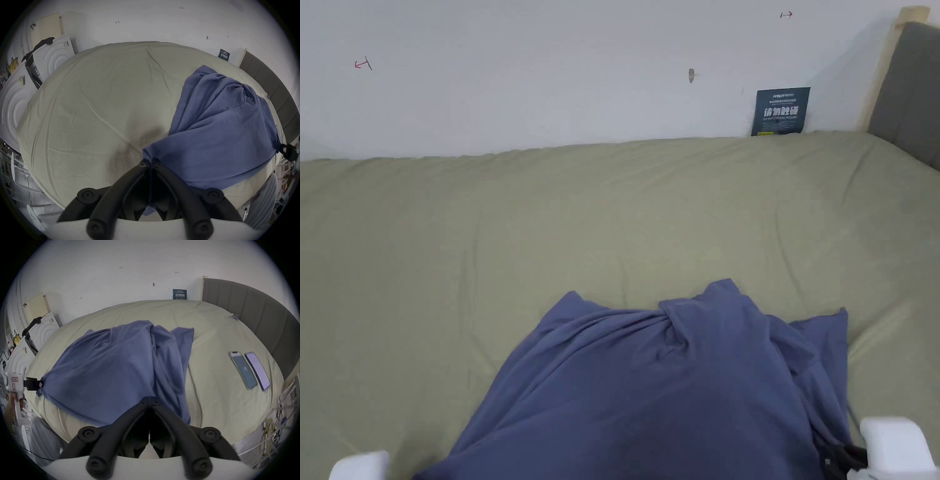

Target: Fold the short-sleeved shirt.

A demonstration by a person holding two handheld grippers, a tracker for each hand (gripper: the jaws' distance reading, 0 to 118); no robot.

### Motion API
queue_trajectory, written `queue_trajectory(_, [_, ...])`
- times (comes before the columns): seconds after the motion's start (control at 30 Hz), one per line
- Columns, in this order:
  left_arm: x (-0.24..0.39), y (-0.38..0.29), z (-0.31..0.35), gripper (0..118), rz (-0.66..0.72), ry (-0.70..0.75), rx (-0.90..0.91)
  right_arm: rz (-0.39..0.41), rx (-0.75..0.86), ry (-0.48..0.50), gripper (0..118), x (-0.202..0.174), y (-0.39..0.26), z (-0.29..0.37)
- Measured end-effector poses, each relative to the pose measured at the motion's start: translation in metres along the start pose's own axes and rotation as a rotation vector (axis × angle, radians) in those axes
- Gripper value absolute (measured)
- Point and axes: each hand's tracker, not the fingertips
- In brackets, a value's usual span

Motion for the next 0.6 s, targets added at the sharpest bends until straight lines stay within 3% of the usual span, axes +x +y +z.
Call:
queue_trajectory(0.27, [0.004, 0.002, 0.004, 0, 0.008, -0.007, -0.009, 0.087, 0.032, -0.007, 0, 0.007, 0.1, -0.064])
queue_trajectory(0.47, [0.001, 0.004, 0.003, 0, 0.027, -0.017, -0.014, 0.128, -0.023, -0.021, 5, 0.014, 0.191, -0.15])
queue_trajectory(0.5, [0.001, 0.004, 0.003, 0, 0.027, -0.019, -0.015, 0.128, -0.071, -0.037, 36, 0.015, 0.203, -0.166])
queue_trajectory(0.53, [0.0, 0.004, 0.002, 0, 0.031, -0.021, -0.016, 0.113, -0.121, -0.039, 80, 0.016, 0.211, -0.18])
queue_trajectory(0.57, [0.0, 0.004, 0.002, 0, 0.033, -0.023, -0.018, 0.106, -0.183, -0.026, 113, 0.017, 0.219, -0.2])
queue_trajectory(0.6, [-0.001, 0.005, 0.001, 0, 0.033, -0.024, -0.02, 0.111, -0.189, -0.042, 118, 0.015, 0.224, -0.215])
